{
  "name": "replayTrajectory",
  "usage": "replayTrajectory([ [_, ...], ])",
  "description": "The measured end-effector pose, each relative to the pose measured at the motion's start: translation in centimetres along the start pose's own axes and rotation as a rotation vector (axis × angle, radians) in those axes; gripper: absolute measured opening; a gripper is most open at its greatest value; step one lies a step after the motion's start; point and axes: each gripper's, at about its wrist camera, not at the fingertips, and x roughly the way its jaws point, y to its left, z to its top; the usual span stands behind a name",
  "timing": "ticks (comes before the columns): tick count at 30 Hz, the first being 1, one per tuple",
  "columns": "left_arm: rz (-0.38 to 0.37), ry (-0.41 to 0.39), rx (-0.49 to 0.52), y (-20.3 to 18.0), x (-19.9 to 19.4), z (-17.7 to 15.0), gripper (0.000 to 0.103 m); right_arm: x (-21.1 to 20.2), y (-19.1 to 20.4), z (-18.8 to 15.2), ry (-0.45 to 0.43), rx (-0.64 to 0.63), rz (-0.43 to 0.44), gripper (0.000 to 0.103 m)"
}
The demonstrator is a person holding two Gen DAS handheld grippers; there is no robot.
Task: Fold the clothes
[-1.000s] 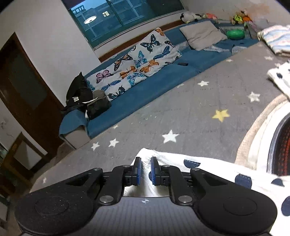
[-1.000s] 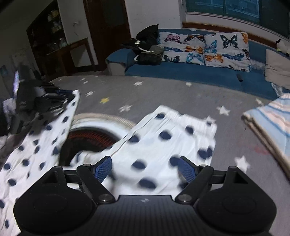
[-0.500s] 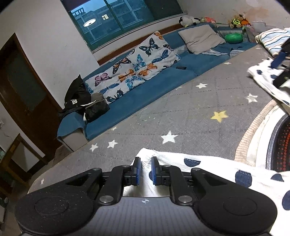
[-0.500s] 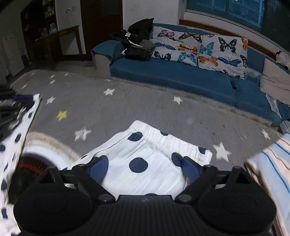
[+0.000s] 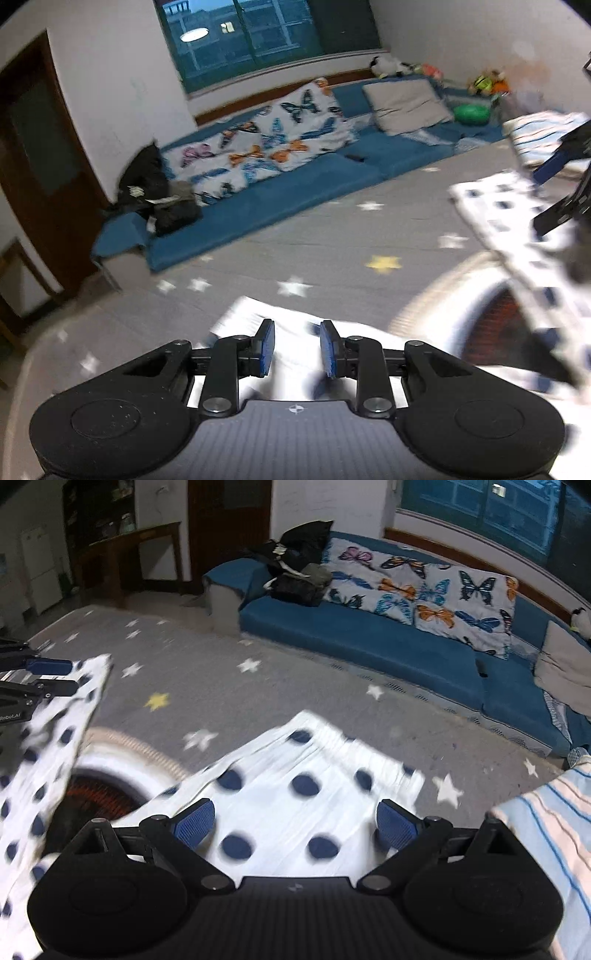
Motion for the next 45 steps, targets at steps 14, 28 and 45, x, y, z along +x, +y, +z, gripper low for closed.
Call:
replayTrajectory([
  [14, -0.046, 0.044, -0.108, -2.0, -7.7, -4.8, 0.030, -3.9, 3.6, -4.3, 0.038, -0.049, 0.000, 0.096],
  [28, -0.071, 0.055, -0.492, -1.7, -17.5, -11.2, 0.029, -12.9, 7.7, -11.4, -0.017, -0.020, 0.096, 0.096],
  [45, -0.053, 0.060, -0.577, -6.1, -19.0, -12.8, 0.031, -15.6, 12.3, -17.0, -0.038, 0.020, 0.147, 0.097],
])
